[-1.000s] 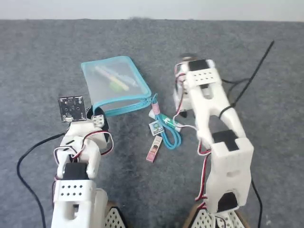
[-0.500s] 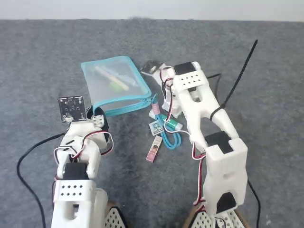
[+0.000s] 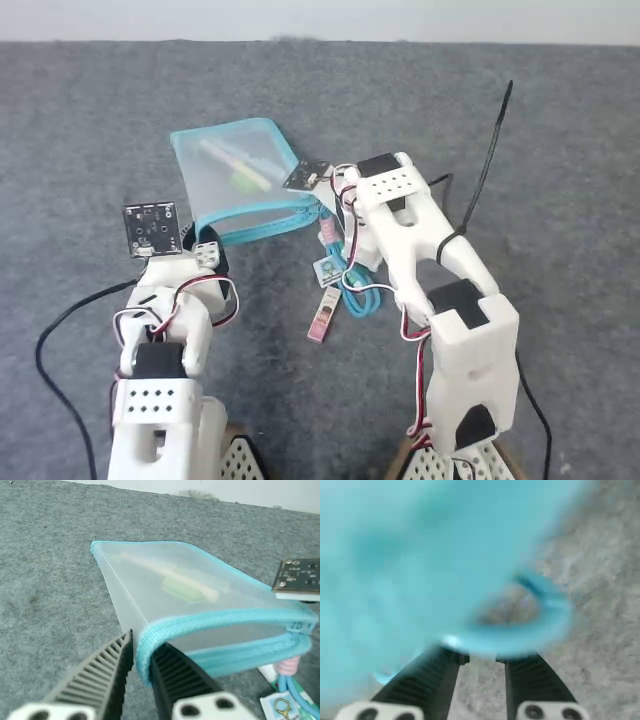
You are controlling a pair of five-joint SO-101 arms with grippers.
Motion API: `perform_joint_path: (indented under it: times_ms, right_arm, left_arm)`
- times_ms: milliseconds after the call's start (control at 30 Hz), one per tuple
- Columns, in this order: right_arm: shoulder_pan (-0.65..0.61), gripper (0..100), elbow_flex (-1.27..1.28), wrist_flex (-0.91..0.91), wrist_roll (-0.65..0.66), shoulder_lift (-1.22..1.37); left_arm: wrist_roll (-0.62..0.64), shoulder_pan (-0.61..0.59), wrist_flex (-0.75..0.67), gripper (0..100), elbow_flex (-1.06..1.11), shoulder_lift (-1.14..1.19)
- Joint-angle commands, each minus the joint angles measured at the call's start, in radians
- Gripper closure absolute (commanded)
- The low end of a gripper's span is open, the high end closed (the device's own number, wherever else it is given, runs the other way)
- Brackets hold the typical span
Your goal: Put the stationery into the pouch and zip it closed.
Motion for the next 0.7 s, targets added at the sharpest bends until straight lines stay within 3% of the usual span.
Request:
perform_joint_path:
  times_ms: [0, 133, 400, 667]
  right_arm:
    - [-0.007, 88.5, -0.044, 0.058, -0.011, -0.096]
    - [-0.022, 88.5, -0.058, 0.094, -0.120, -0.185]
    - [-0.186, 88.5, 0.133, 0.007, -0.127, -0.248]
    - [-0.179, 88.5, 0.169, -0.022, -0.207, -0.240]
  left_arm:
    - [-0.009, 0.009, -0.038, 99, -0.025, -0.003]
    - [-0.009, 0.009, -0.038, 99, -0.025, -0.003]
    - [-0.009, 0.009, -0.037, 99, -0.025, -0.003]
    - [-0.009, 0.009, -0.037, 99, -0.025, -0.003]
